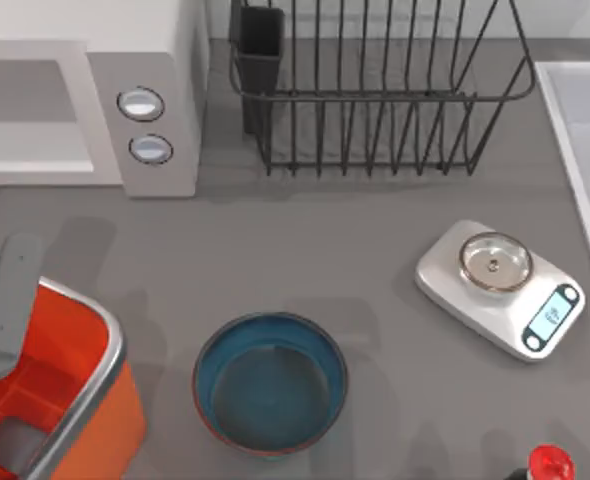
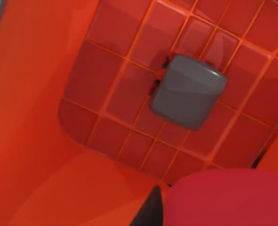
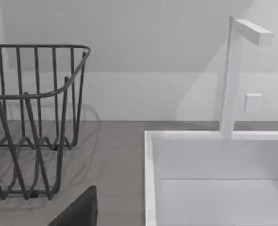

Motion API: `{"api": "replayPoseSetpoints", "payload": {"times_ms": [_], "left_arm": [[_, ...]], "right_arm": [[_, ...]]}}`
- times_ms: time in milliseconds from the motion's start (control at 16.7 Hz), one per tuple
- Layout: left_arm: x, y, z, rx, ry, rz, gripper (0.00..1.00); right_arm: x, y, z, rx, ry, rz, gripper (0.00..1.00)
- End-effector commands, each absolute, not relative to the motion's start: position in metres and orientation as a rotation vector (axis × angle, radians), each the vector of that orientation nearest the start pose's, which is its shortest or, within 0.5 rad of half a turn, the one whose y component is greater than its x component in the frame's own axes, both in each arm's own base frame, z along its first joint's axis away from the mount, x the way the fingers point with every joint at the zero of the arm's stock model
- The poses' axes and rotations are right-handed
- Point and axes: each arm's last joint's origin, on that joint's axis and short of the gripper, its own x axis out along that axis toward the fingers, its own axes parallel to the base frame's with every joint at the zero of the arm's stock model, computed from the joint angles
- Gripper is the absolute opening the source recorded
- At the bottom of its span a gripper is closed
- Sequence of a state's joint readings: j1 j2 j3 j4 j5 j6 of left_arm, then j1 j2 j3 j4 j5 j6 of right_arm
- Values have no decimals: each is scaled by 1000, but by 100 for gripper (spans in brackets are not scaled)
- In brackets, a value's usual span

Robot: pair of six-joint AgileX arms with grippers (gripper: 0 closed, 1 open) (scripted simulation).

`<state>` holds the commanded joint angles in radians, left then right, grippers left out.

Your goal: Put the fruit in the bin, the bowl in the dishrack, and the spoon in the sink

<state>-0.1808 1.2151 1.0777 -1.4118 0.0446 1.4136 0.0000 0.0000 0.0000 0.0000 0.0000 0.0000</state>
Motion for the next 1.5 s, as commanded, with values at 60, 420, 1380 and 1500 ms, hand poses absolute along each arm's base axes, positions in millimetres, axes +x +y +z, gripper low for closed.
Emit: {"api": "replayPoseSetpoints", "payload": {"times_ms": [60,420,1380,1500], "left_arm": [[184,-33,275,1203,1151,-1242,0],[186,-34,265,1205,1150,-1241,0],[186,-34,205,1203,1151,-1242,30],[186,-34,205,1203,1151,-1242,45]], "right_arm": [[106,-1,160,0,0,0,100],[106,-1,160,0,0,0,100],[106,-1,160,0,0,0,100],[106,-1,160,0,0,0,100]]}}
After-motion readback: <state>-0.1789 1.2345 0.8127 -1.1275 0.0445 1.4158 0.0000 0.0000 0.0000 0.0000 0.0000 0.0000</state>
